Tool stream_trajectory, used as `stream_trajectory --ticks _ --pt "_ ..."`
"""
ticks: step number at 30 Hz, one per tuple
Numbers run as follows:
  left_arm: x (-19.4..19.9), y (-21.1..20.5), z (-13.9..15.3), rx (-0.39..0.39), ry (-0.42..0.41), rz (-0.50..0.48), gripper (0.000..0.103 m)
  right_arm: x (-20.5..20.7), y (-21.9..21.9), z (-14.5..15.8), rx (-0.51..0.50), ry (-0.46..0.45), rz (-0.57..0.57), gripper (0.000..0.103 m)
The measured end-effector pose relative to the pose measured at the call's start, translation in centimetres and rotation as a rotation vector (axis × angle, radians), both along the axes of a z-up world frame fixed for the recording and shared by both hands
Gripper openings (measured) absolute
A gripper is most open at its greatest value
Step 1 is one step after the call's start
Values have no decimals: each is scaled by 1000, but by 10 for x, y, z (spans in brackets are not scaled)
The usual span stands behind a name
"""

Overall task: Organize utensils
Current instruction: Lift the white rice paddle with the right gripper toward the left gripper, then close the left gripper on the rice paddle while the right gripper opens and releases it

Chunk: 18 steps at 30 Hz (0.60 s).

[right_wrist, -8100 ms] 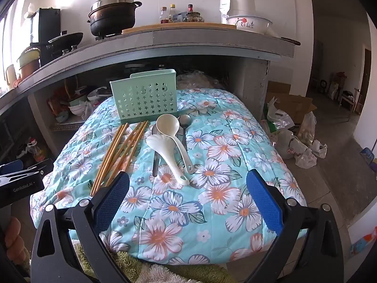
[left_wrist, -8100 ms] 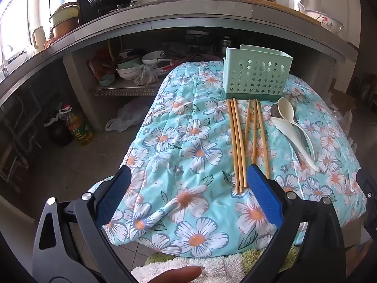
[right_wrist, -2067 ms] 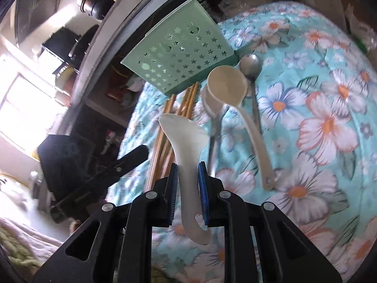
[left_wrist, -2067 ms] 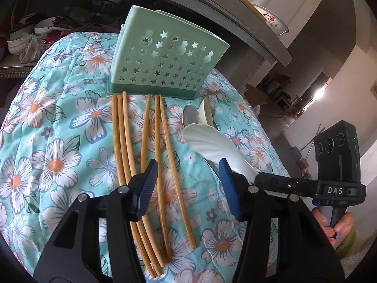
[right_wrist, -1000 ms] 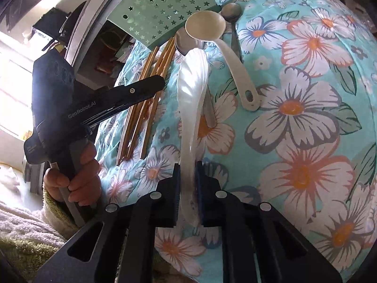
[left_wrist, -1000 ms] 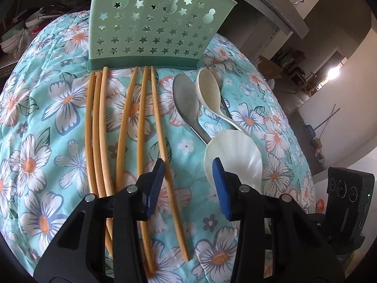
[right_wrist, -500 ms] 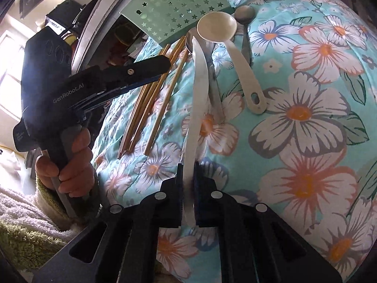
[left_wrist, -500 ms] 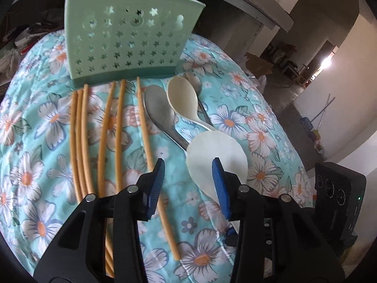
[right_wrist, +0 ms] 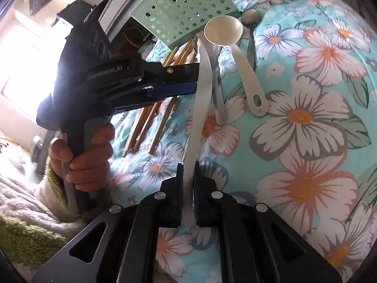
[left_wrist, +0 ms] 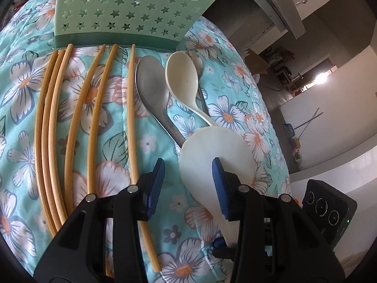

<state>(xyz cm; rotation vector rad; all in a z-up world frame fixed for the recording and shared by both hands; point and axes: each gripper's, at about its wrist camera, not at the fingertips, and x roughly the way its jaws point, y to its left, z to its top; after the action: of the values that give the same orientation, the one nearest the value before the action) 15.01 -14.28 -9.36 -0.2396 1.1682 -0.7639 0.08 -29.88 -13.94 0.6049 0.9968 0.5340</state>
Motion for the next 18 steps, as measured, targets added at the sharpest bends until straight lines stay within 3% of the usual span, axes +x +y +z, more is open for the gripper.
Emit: stream_trajectory --ticks 4,10,15,18 --pt "-1 5 0 -40 21 -1 44 -2 -13 -5 164 11 13 8" --pt "2 18 3 -192 92 6 46 -6 -23 -5 343 -11 34 8" --pt "3 28 10 -298 115 11 46 -7 -18 -5 387 -12 69 8" --pt "1 31 15 -301 92 21 43 -8 -11 -6 394 5 86 8"
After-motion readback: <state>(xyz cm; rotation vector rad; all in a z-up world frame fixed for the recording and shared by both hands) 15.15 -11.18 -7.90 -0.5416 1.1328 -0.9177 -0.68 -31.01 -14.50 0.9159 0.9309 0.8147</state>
